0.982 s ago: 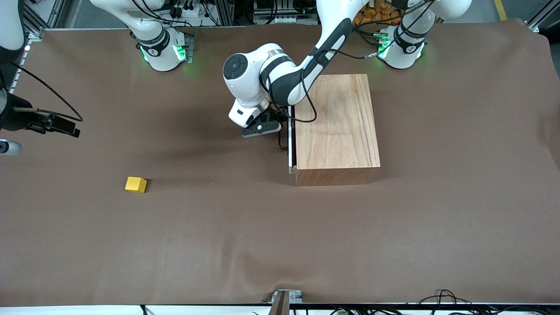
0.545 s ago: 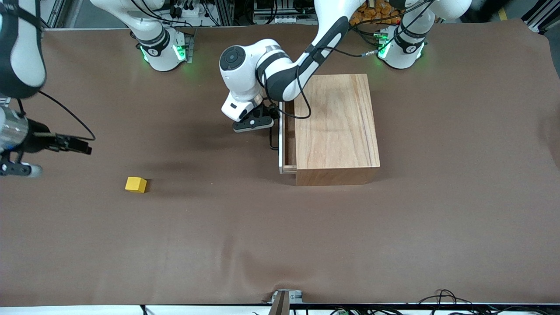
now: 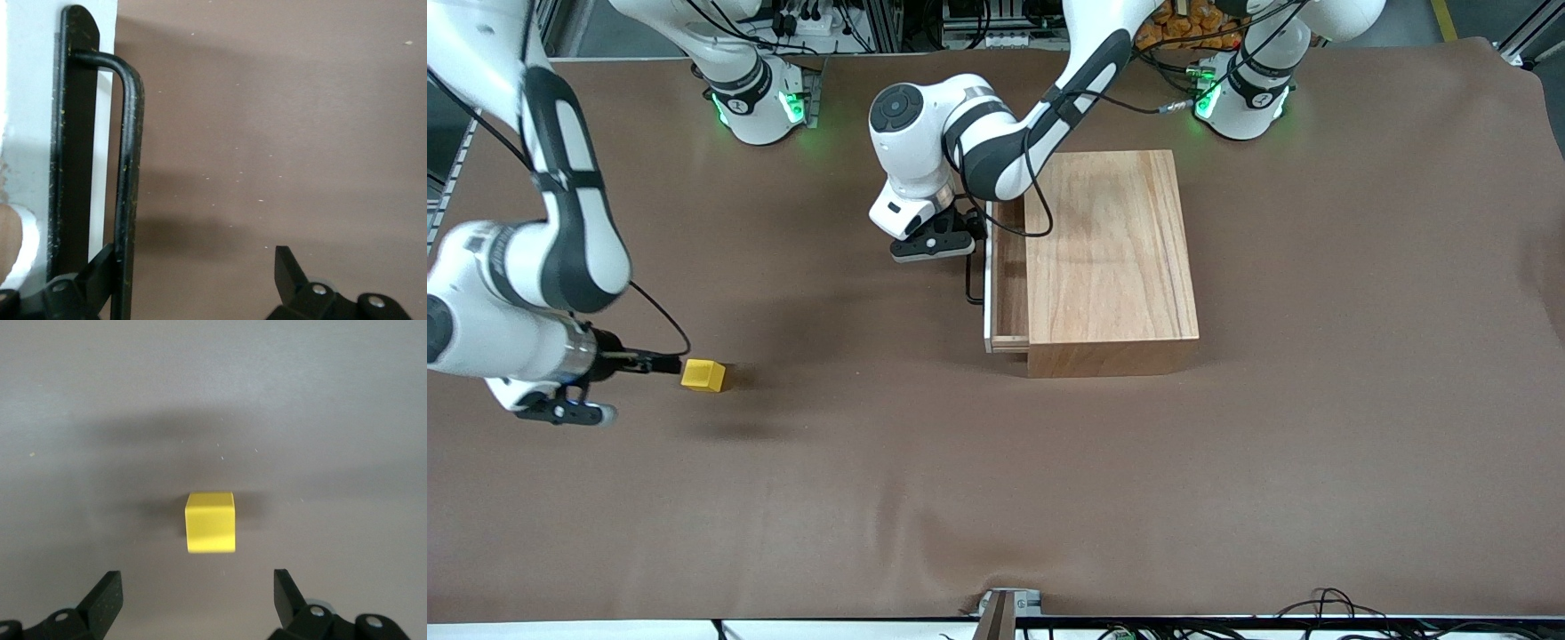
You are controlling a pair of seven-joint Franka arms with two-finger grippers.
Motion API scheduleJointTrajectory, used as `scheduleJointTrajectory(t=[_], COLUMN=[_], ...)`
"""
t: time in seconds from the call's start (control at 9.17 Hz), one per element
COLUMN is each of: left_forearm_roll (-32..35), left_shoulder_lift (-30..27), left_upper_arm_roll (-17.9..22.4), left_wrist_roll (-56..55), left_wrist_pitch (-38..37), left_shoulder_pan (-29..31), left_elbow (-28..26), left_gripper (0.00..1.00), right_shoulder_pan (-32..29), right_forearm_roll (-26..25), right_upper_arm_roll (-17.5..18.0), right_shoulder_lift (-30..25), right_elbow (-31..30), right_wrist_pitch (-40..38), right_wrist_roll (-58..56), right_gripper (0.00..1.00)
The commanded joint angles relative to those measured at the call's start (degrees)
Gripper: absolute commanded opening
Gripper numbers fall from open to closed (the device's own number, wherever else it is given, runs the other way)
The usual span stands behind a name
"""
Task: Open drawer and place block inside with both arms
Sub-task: 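Pull the drawer open with the left gripper while the right gripper reaches the cube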
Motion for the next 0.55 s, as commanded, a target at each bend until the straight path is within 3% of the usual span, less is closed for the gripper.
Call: scheduleJointTrajectory(t=[0.0, 0.44], left_forearm_roll=[-0.22, -0.22], left_shoulder_lift=[1.08, 1.87], left_upper_arm_roll=[-2.34, -2.79], left_wrist_roll=[-4.25, -4.35], left_wrist_pitch=[4.94, 8.20], left_shoulder_pan=[-1.17, -1.25], left_elbow=[1.39, 1.39], left_gripper=[1.00, 1.00], right_shoulder_pan=[0.03, -0.41], right_forearm_roll=[2.94, 2.96], right_upper_arm_roll=[-0.14, -0.06], right_shoulder_lift=[6.80, 9.73], right_elbow=[0.76, -0.47], right_wrist_pitch=[4.80, 7.11], right_wrist_roll=[-0.60, -3.85], right_gripper=[1.00, 1.00])
